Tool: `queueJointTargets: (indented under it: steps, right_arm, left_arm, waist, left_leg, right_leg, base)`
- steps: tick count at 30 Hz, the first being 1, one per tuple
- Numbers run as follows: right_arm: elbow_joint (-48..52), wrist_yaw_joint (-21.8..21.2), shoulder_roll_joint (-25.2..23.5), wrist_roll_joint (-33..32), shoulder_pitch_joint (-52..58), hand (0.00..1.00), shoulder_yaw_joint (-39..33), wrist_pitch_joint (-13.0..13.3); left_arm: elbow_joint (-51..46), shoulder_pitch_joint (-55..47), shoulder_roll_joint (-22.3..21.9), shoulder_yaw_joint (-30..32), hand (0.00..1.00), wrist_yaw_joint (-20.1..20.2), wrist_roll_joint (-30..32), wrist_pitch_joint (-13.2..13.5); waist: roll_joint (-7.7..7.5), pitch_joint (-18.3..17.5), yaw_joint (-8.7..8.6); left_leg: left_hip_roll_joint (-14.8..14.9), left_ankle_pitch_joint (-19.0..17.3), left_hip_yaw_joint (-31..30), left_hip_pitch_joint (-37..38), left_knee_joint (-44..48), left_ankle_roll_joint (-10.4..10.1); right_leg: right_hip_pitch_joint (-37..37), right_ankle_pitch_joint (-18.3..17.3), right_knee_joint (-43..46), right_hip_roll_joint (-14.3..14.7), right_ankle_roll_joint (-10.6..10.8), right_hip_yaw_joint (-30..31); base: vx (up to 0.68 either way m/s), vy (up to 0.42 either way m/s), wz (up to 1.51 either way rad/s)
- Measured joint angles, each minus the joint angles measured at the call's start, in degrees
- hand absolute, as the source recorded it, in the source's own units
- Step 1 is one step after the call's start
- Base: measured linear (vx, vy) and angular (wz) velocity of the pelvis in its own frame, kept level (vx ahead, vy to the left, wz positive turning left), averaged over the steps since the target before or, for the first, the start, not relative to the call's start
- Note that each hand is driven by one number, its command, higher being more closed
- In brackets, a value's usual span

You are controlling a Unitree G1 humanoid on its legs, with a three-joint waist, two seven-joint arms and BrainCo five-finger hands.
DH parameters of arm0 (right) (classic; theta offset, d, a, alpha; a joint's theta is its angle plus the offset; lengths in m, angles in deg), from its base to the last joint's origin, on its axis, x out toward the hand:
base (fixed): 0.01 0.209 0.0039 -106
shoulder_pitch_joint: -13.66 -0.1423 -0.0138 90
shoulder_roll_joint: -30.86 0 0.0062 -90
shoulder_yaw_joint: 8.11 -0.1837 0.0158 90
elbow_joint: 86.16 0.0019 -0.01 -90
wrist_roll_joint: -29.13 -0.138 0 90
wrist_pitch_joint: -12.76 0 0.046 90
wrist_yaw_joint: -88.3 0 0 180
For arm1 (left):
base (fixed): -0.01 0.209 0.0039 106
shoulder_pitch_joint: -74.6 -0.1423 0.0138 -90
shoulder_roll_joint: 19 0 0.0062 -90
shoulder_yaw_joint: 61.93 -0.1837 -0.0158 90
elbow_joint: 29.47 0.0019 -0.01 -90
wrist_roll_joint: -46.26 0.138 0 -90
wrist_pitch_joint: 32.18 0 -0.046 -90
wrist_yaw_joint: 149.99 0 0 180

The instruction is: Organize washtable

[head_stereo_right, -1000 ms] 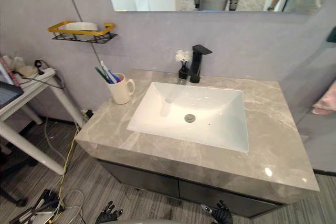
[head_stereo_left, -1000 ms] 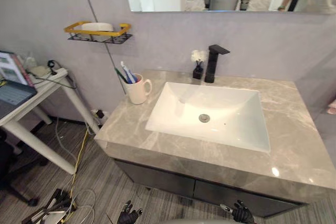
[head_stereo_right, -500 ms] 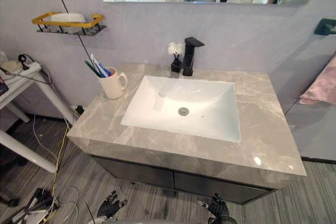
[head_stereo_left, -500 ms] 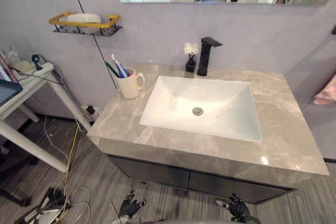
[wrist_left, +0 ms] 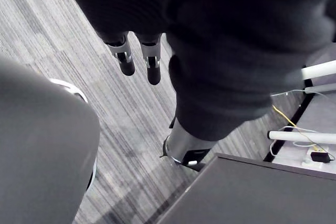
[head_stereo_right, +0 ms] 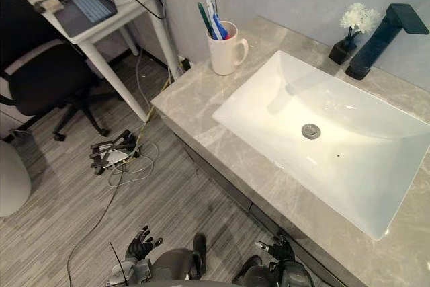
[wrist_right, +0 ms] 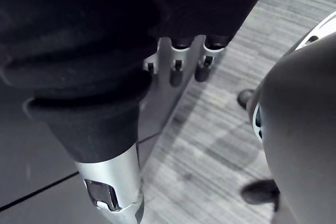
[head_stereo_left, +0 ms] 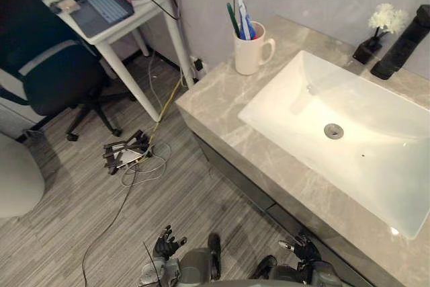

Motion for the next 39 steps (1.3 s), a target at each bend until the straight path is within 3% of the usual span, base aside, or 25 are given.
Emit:
queueJointTargets:
  steps: [2,3,4,7,9,10,11,12,13,15,19,21,24,25,26,27,29,31,32,33,37,39]
  right_arm:
    - [0.1,0.2,-0.2,-0.1,-0.1,0.0,-1.0,0.4]
    - [0.1,0.5,-0.5,-0.2,-0.2,0.0,-2.4,0.4]
    - [0.1,0.7,-1.0,-0.2,-0.2,0.0,-2.9,0.4]
    - [0.1,0.8,-2.3,-0.4,0.2,0.0,-3.6,0.1]
    - [0.6,0.7,-2.4,-0.4,0.1,0.0,-3.1,0.0]
    - [1.2,0.7,-2.2,-0.4,0.0,0.0,-2.2,0.0]
    - [1.7,0.5,-1.9,-0.4,-0.1,0.0,-1.9,-0.2]
    - [2.0,0.1,-1.6,-0.6,-0.2,0.0,-1.9,-0.2]
    - [2.1,-0.2,-1.6,-0.7,-0.2,0.0,-1.4,-0.3]
    - [2.1,-0.2,-1.5,-0.8,0.0,0.0,-0.2,-0.3]
    - [2.3,-0.3,-1.5,-2.0,0.2,0.0,1.3,-0.2]
    - [3.1,-0.3,-1.5,-2.5,1.4,0.0,1.2,-0.1]
    - [4.3,-0.3,-2.5,-2.7,2.5,0.0,1.4,-0.2]
    - [5.3,-0.3,-3.2,-2.8,3.1,0.0,1.5,-0.1]
    - [5.7,-0.3,-3.2,-2.9,3.3,0.0,1.4,-0.1]
    - [6.9,-0.3,-2.4,-2.9,3.9,0.0,1.3,0.5]
    - [6.6,-0.3,-2.1,-2.8,4.0,0.0,1.6,0.3]
    - [6.6,-0.1,-2.1,-3.0,3.9,0.0,1.8,0.6]
    - [6.0,-0.1,-2.2,-3.0,3.7,0.0,1.8,0.8]
    - [5.2,0.0,-2.2,-3.3,3.3,0.0,1.9,0.8]
    - [4.8,0.1,-2.3,-3.8,1.9,0.0,3.0,0.8]
    - [4.7,0.2,-2.8,-3.8,0.9,0.0,3.0,0.7]
  left_arm:
    - [0.8,0.2,0.0,-0.8,0.0,0.0,0.8,-0.3]
    - [1.4,0.8,-0.1,-1.9,0.0,0.0,1.6,-0.7]
    - [1.6,1.1,0.1,-2.7,0.0,0.1,1.6,-1.0]
    - [1.2,1.3,1.8,-3.3,0.0,0.8,1.6,-0.9]
    - [1.3,1.3,1.7,-3.3,0.0,0.8,1.7,-0.8]
    - [1.3,1.3,1.8,-3.4,0.0,1.0,1.9,-0.9]
    - [1.3,1.3,1.7,-3.4,0.0,1.0,2.2,-0.8]
    - [1.4,1.3,1.9,-3.5,0.0,0.9,2.9,-1.0]
    - [1.4,1.2,2.1,-3.3,0.0,0.9,2.9,-1.1]
    - [1.4,1.2,1.9,-2.6,0.0,0.8,2.8,-1.2]
    - [1.4,1.5,1.9,-0.9,0.0,0.7,2.7,-1.1]
    - [1.4,1.8,1.9,-0.5,0.0,0.7,2.7,-1.1]
    - [1.3,2.1,2.6,-0.2,0.0,0.7,2.8,-1.0]
    - [1.4,2.6,2.3,1.2,0.0,0.6,2.8,-1.0]
    - [1.4,2.6,2.1,1.6,0.0,0.6,2.8,-1.0]
    - [0.3,2.2,0.9,2.6,0.0,0.4,2.2,-1.0]
    - [-0.5,2.1,0.5,3.1,0.0,0.1,1.5,-1.0]
    - [-0.7,2.2,0.5,3.1,0.0,-0.3,1.5,-1.2]
    - [-0.8,2.2,0.6,3.0,0.0,-0.3,1.5,-1.2]
    - [-0.9,2.3,0.7,3.0,0.0,-0.3,1.6,-1.2]
    - [-1.0,2.6,1.8,1.0,0.0,-0.4,1.7,-1.4]
    - [-1.5,2.9,2.6,-1.4,0.0,-0.4,1.7,-2.2]
  waist:
    - [0.84,-0.3,-1.16]
    - [1.87,-0.4,-1.29]
    - [2.42,-0.6,-1.43]
    - [0.65,0.1,-0.61]
    - [0.14,-0.5,-0.09]
    - [0.28,-0.5,0.18]
    - [0.41,-0.5,0.03]
    - [0.31,-0.5,-0.58]
    - [0.3,-0.3,-0.82]
    - [0.53,0.1,-0.83]
    - [-0.64,0.8,-0.81]
    - [-0.8,0.9,-0.7]
    - [-2.43,1.1,-0.61]
    - [-3.87,1.1,-0.42]
    - [-3.91,1.3,-0.66]
    - [-1.6,1.2,-0.37]
    - [-2.01,1.4,0.94]
    - [-0.9,1.0,0.45]
    - [-1.0,1.1,0.78]
    - [-1.23,1.1,0.97]
    - [-1.8,1.0,0.55]
    - [-1.99,1.0,0.12]
  left_leg:
    - [2.3,0.2,5.1,3.5,-3.2,-1.0]
    - [1.8,0.0,4.1,4.7,-8.6,-3.3]
    - [1.3,-0.3,3.1,5.2,-10.2,-2.9]
    - [-1.4,-0.5,-0.5,5.0,-10.9,-1.6]
    - [-2.5,-2.5,-1.8,4.2,-7.9,1.3]
    - [-3.2,-4.7,-2.8,2.6,-5.3,2.6]
    - [-4.0,-5.7,-3.6,2.0,-4.2,3.3]
    - [-5.3,-6.0,-6.0,2.3,-4.0,4.7]
    - [-5.6,-6.0,-8.4,2.3,-4.0,5.3]
    - [-5.9,-5.6,-12.0,2.2,-4.1,5.9]
    - [-6.2,-5.6,-18.5,1.6,-4.1,6.1]
    - [-6.3,-5.6,-24.2,0.0,-4.2,6.0]
    - [-8.4,-5.6,-30.6,-1.6,-3.9,6.0]
    - [-9.3,-5.4,-33.9,-3.0,-2.3,5.5]
    - [-9.3,-5.3,-34.2,-4.1,0.1,4.5]
    - [-6.4,-6.7,-34.4,-6.4,4.1,0.7]
    - [-4.2,-7.0,-33.4,-7.3,5.9,-0.8]
    - [0.3,-7.3,-23.6,-9.6,9.4,-1.3]
    - [2.8,-7.3,-17.1,-9.8,9.1,-1.2]
    - [3.4,-7.0,-14.9,-9.6,8.3,-1.5]
    - [1.8,-2.7,-10.3,-8.9,3.8,-1.3]
    - [0.4,3.5,-4.1,-8.4,-2.2,-0.4]
  right_leg:
    - [0.8,0.0,0.1,0.1,0.1,-2.9]
    - [0.9,0.6,0.7,0.1,1.1,-5.4]
    - [1.2,0.8,0.8,0.0,1.6,-6.6]
    - [2.8,1.7,1.5,-2.3,2.8,-9.1]
    - [2.8,1.6,5.4,-5.0,2.9,-8.4]
    - [2.2,1.3,9.4,-7.4,2.9,-6.6]
    - [0.3,0.9,13.6,-9.4,1.5,-2.5]
    - [-3.5,0.5,18.6,-9.8,0.3,7.8]
    - [-5.7,-2.2,20.3,-6.1,1.5,18.0]
    - [-7.8,-5.1,20.6,-1.4,2.9,23.8]
    - [-11.4,-5.1,14.4,3.3,3.5,26.8]
    - [-13.3,-4.1,8.7,6.5,5.1,33.5]
    - [-13.0,-4.0,5.9,6.9,5.3,39.4]
    - [-13.3,-2.9,7.5,6.6,4.1,38.5]
    - [-13.5,-3.0,8.3,6.4,3.8,36.5]
    - [-12.7,-3.7,10.4,7.2,2.2,32.1]
    - [-10.7,-4.0,9.5,8.1,0.9,28.9]
    - [-8.2,-3.3,6.9,9.8,-0.4,24.2]
    - [-6.8,-2.8,5.3,10.9,-1.1,22.7]
    - [-5.4,-2.7,3.9,11.2,-1.2,21.7]
    - [-3.9,-2.1,1.8,9.6,-0.3,19.0]
    - [-3.9,0.3,1.2,8.3,-0.4,15.8]
  base:
    - [-0.11,0.164,1.0]
    - [-0.17,0.252,1.09]
    - [-0.13,0.205,0.95]
    - [-0.12,0.222,0.81]
    - [-0.1,0.201,0.33]
    - [-0.12,0.221,0.25]
    - [-0.13,0.26,0.5]
    - [-0.09,0.209,0.72]
    - [-0.04,0.132,0.75]
    - [-0.03,0.047,0.79]
    - [0.01,-0.036,0.92]
    - [0.05,-0.149,1.33]
    - [0.11,-0.23,1.57]
    - [0.2,-0.335,1.84]
    - [0.21,-0.331,1.98]
    - [0.14,-0.2,1.23]
    - [0.18,-0.254,0.91]
    - [0.2,-0.187,0.82]
    - [0.16,-0.129,0.54]
    - [0.15,-0.108,0.48]
    - [0.11,-0.005,0.52]
    - [0.03,0.051,0.96]
